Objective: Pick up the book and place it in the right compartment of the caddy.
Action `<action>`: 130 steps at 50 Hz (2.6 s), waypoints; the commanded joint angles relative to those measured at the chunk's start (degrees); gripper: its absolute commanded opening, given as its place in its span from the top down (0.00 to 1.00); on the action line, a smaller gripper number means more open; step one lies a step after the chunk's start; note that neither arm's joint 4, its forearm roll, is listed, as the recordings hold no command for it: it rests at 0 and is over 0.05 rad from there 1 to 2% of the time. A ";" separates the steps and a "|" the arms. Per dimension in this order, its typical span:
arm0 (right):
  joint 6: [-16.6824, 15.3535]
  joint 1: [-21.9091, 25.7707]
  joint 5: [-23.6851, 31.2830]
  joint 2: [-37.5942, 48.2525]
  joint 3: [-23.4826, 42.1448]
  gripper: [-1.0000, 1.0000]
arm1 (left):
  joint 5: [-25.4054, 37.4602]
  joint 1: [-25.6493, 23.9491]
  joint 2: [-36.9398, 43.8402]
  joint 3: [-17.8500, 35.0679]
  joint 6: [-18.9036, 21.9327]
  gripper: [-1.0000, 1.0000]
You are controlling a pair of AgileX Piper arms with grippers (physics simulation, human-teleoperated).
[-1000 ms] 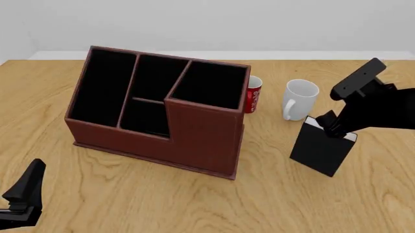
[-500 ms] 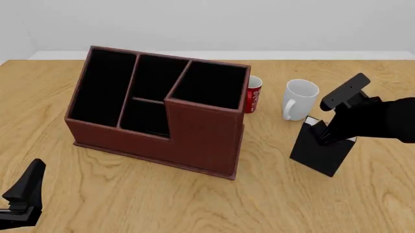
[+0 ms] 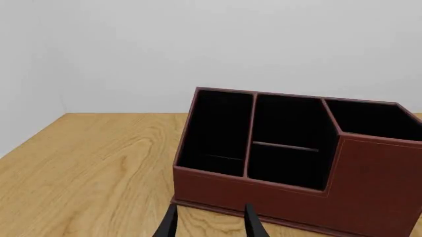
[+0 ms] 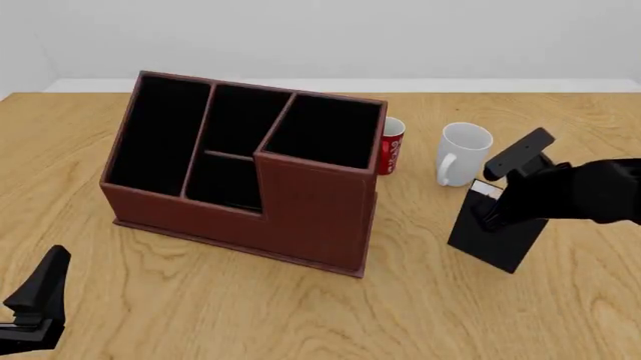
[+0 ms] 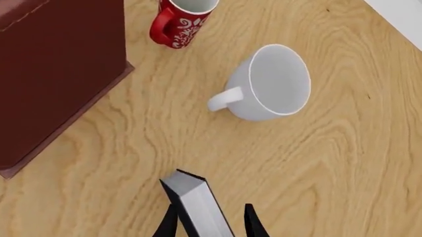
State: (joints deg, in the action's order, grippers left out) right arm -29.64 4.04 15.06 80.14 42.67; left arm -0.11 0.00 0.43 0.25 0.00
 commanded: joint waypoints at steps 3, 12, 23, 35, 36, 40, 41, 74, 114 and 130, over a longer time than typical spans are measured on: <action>0.89 -0.29 -1.11 3.47 0.06 0.00 | 0.00 0.00 0.00 0.00 0.00 0.00; 2.63 1.04 -2.69 5.65 -2.46 1.00 | 0.00 0.00 0.00 0.00 0.00 0.00; 1.82 -1.75 2.47 4.77 2.30 1.00 | 0.00 0.00 0.00 0.00 0.00 0.00; 5.18 1.27 9.76 -3.36 2.24 1.00 | 0.00 0.00 0.00 0.00 0.00 0.00; 4.86 1.06 9.88 -3.60 2.20 1.00 | 0.00 0.00 0.00 0.00 0.00 0.00; 5.14 0.40 10.58 -4.46 2.71 1.00 | 0.00 0.00 0.00 0.00 0.00 0.00; 5.33 0.28 11.11 -5.10 3.03 1.00 | 0.00 0.00 0.00 0.00 0.00 0.00; 17.23 10.73 34.36 -19.35 19.74 1.00 | 0.00 0.00 0.00 0.00 0.00 0.00; 13.35 17.22 54.60 -10.62 55.87 1.00 | 0.00 0.00 0.00 0.00 0.00 0.00; 15.38 21.94 54.84 -6.62 61.79 1.00 | 0.00 0.00 0.00 0.00 0.00 0.00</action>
State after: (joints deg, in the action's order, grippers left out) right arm -16.28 23.28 69.02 71.24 99.56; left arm -0.11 0.00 0.43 0.25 0.00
